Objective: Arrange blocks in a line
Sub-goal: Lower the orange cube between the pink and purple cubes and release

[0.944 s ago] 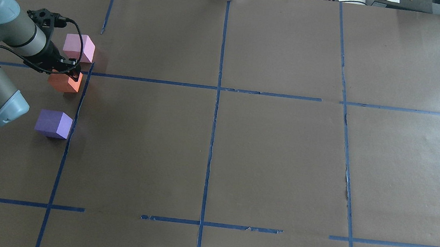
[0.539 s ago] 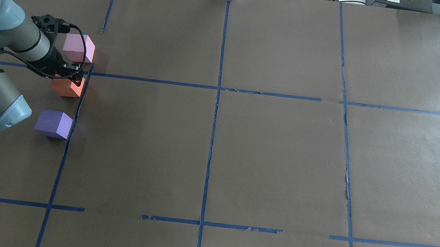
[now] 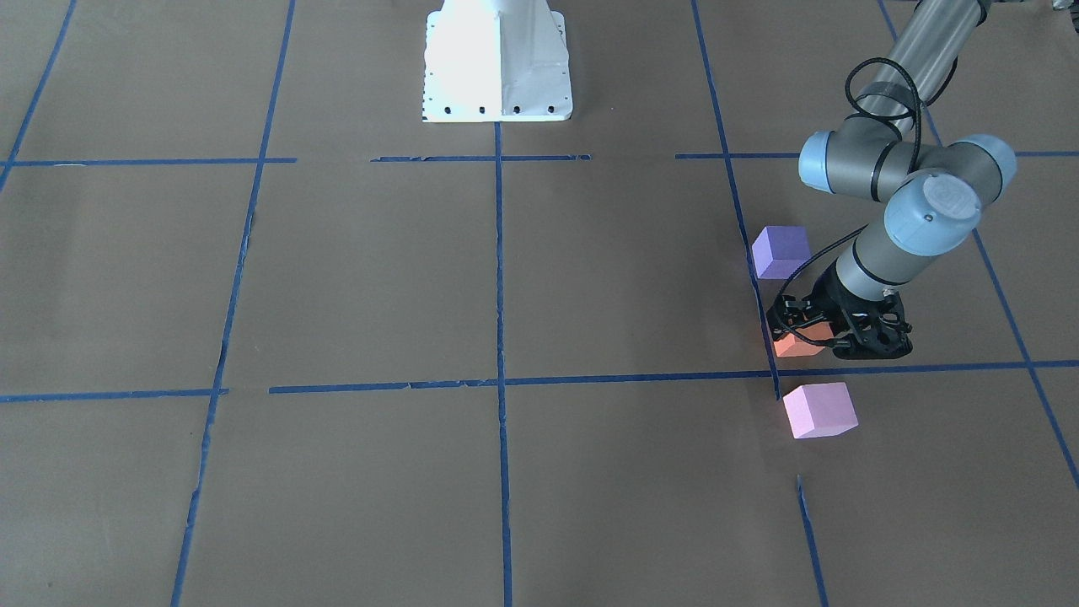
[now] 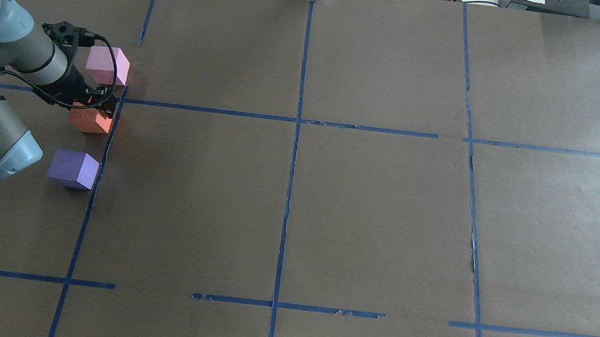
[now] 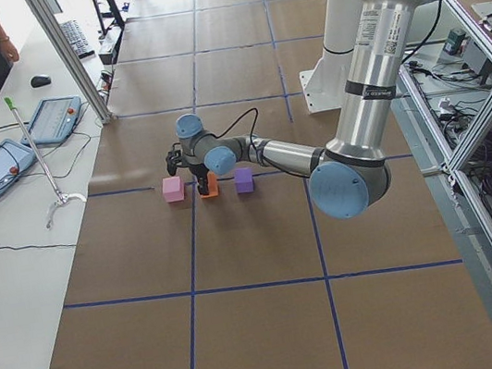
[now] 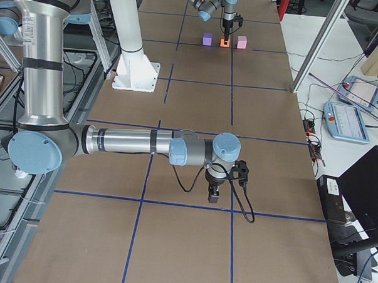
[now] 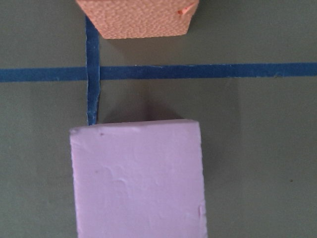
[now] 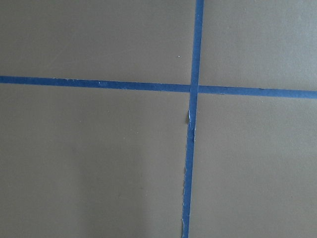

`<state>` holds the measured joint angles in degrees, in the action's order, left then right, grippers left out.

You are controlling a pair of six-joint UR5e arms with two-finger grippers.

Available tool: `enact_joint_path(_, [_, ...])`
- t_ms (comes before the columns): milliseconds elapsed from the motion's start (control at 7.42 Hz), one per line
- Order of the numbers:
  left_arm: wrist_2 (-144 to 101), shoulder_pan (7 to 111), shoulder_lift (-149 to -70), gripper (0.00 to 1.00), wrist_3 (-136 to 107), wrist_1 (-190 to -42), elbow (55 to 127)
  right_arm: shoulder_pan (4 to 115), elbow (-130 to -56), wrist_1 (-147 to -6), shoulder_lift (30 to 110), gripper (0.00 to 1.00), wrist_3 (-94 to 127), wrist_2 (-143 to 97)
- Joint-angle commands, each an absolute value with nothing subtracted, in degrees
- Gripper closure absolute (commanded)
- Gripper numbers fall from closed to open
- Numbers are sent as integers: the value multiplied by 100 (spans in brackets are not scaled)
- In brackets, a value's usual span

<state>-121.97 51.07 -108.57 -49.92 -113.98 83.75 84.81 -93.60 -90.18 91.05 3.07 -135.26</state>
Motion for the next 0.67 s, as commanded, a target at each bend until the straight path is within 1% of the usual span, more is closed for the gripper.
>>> enact_joint_path(0, [-12190, 5106, -10820, 0, -4983, -11399, 8402, 8481, -9360, -9026, 9105, 0, 308, -13526])
enact_joint_path(135, [-12225, 5185, -10785, 0, -4966, -11408, 8515, 8481, -9360, -9018, 9105, 0, 308, -13526])
enact_joint_path(404, [-12672, 5929, -10469, 0, -4966, -11155, 9461, 8481, -9360, -9018, 9105, 0, 308, -13526])
enact_joint_path(539, [-12674, 6054, -10389, 0, -4966, -10814, 9866, 8481, -9360, -9018, 9105, 0, 308, -13526])
